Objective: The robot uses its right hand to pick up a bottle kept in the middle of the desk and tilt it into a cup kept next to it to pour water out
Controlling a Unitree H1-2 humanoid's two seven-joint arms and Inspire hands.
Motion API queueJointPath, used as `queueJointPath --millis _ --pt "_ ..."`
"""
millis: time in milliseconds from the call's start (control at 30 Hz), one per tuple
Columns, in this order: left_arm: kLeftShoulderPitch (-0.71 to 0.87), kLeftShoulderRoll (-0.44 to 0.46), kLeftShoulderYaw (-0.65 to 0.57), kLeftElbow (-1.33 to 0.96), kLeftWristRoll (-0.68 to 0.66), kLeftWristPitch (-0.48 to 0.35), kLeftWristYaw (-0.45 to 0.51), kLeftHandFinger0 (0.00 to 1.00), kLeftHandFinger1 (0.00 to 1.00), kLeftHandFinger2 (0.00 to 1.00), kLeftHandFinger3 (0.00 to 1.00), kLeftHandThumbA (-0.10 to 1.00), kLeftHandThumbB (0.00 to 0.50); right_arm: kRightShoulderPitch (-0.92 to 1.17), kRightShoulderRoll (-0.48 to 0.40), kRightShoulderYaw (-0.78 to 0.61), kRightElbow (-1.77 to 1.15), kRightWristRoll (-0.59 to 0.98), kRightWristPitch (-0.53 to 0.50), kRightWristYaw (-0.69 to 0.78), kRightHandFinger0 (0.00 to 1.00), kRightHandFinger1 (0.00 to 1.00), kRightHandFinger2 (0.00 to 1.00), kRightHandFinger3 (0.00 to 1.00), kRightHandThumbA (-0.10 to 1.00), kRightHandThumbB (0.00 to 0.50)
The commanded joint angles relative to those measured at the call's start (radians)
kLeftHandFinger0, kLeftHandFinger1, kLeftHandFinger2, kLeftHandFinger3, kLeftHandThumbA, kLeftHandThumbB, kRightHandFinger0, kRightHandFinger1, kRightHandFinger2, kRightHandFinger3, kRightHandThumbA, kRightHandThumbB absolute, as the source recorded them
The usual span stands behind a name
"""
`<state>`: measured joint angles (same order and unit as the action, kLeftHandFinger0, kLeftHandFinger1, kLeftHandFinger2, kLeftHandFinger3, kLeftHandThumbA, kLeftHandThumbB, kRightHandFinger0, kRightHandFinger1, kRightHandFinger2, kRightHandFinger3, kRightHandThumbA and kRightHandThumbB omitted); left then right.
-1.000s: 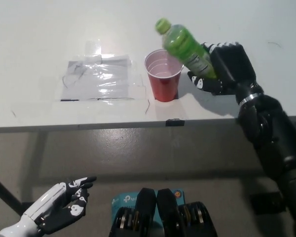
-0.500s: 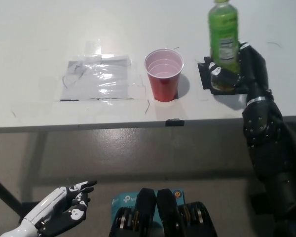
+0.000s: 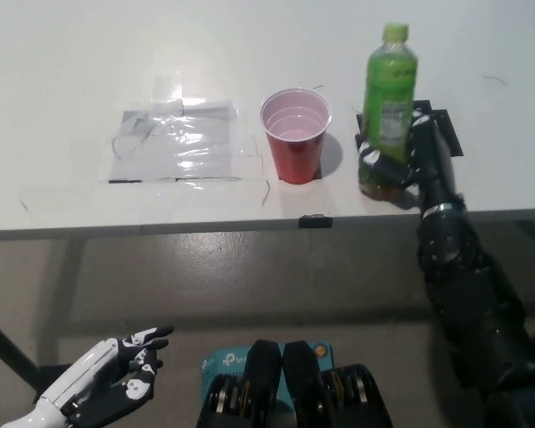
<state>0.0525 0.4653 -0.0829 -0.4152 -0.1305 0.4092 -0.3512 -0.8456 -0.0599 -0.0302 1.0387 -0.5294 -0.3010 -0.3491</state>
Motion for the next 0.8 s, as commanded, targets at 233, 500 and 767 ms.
queueJointPath --millis 233,500,767 --pt "0.001 0.004 0.023 -0.020 0.001 -0.055 0.002 0.92 0.97 1.00 1.00 0.70 0.113 -0.024 -0.069 0.295 0.066 -0.141 -0.169 -0.451 0.00 0.02 0.21 0.46 -0.10 0.000" --pt "0.009 0.002 0.018 -0.008 0.004 -0.067 0.002 0.91 0.98 1.00 1.00 0.70 0.119 -0.024 -0.113 0.397 0.098 -0.229 -0.169 -0.705 0.14 0.34 0.21 0.56 0.36 0.000" --pt "0.015 -0.004 0.013 -0.006 0.018 -0.077 0.010 0.90 0.97 1.00 1.00 0.69 0.121 -0.025 -0.101 0.397 0.129 -0.196 0.020 -0.581 1.00 1.00 1.00 1.00 0.85 0.162"
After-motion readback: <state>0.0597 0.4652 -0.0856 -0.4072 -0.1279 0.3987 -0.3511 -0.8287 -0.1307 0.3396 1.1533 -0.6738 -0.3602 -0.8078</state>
